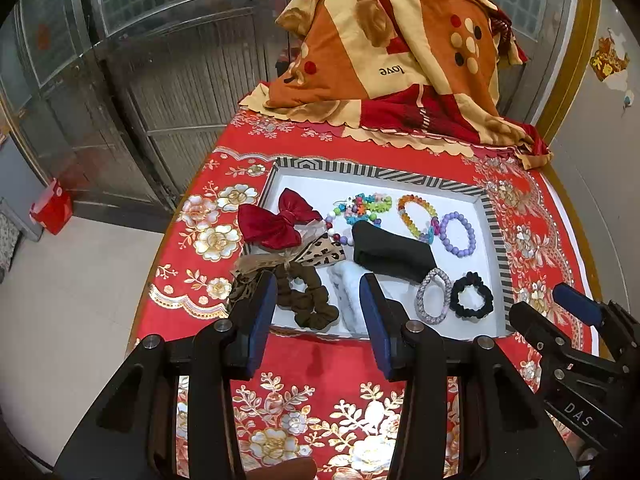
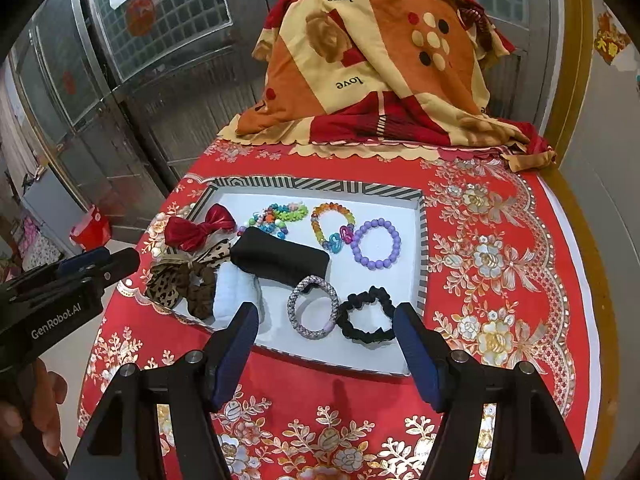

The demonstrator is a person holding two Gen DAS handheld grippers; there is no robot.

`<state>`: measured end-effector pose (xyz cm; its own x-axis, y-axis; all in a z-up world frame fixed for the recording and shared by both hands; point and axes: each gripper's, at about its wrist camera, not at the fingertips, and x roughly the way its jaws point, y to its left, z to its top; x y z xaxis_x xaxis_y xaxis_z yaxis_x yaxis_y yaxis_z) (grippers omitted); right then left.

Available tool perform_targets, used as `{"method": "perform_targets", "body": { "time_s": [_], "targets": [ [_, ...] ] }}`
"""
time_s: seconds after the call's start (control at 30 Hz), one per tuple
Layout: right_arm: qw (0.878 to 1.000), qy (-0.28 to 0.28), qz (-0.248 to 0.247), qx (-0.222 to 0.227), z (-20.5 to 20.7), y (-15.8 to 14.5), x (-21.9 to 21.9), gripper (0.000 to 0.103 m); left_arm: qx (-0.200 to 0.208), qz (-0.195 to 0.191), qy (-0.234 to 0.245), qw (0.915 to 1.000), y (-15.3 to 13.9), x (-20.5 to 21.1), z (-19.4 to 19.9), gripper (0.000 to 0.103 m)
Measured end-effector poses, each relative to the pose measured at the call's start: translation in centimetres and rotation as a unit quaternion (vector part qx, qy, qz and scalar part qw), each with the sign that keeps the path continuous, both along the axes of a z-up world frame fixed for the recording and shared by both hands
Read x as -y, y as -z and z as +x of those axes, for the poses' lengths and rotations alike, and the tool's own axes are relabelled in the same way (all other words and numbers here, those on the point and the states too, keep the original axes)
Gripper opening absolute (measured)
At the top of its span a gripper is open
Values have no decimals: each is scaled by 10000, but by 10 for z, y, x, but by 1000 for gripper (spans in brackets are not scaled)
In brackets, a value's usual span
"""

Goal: Organize jewelry

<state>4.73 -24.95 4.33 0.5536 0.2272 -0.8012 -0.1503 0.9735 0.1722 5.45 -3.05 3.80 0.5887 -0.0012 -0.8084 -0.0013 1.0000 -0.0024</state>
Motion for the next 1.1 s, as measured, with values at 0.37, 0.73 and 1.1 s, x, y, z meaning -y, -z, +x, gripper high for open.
{"method": "perform_targets", "body": {
  "time_s": [0.37,0.73,1.1],
  "targets": [
    [10000,2,-49,-51,2,3,1,68,-77,-16,18,10000,3,0,4,42],
    [9999,-36,-76,-110,6,6,0,68,-77,-20,-4,10000,3,0,4,42],
    [9998,-87,-101,-159,10,10,-4,68,-169,-23,25,9999,13,-1,8,42]
  ]
}}
